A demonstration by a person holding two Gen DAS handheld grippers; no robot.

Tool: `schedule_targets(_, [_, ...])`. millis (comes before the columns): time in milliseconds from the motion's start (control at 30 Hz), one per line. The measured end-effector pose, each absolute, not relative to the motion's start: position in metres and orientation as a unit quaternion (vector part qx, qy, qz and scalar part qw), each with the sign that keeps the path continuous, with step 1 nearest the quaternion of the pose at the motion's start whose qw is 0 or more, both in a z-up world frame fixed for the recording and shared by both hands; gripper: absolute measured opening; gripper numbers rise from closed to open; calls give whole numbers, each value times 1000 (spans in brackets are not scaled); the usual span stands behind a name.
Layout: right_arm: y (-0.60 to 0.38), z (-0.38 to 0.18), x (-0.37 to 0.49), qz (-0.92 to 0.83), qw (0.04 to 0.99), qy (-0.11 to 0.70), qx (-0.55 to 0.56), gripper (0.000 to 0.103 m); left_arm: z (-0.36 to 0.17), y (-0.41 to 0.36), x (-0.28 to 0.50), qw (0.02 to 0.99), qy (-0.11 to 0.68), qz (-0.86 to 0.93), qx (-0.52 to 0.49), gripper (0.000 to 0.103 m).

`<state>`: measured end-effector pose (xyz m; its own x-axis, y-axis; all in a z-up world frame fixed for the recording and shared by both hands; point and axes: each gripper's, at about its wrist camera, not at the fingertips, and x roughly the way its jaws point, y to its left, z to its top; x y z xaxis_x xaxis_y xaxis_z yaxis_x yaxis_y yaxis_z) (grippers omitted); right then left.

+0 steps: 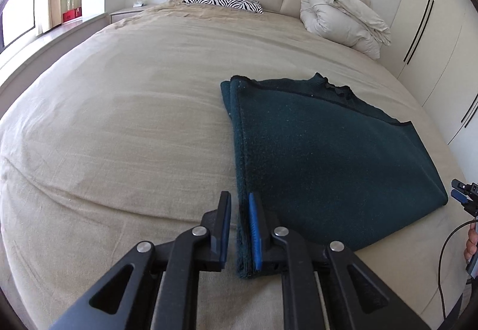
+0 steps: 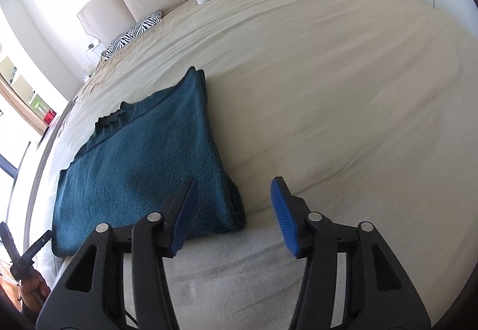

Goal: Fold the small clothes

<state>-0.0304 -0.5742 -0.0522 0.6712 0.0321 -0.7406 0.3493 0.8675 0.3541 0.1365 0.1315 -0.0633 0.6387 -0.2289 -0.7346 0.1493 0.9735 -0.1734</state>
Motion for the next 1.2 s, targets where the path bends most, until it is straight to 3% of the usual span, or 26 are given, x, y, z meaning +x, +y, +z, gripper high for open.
schedule_targets(67, [-572,-34,-30,-89,893,371,237,56,-42,123,135,916,386,-102,-30,17])
schedule_targets(133, [-567,-20,-22,-75,899,357,244,56,-25,111,142,924,366,-104,-21,43])
schedule_targets(200, [-557,-10,-4,-35,898,350,263,56,-14,93,157,927,356,-116,-15,56])
schedule_targets(400, [-501,-19,83,86,869,372,316,54,-42,24,234,904,409,-117,37,56])
schedule_targets(500, [-470,-38,124,123,842,396,344,44,-68,8,261,890,440,-109,50,53])
schedule_targets(700, [-418,-79,179,162,806,451,346,44,-92,9,269,883,456,-108,34,57])
schedule_targets(733, [-416,-88,184,143,811,461,332,40,-92,7,268,884,454,-107,41,57])
schedule_targets(800, [-420,-99,189,136,811,459,336,32,-93,4,267,884,452,-105,56,58])
schedule_targets(1200, [-562,-113,162,-16,818,361,447,32,-97,6,269,887,445,-109,51,60])
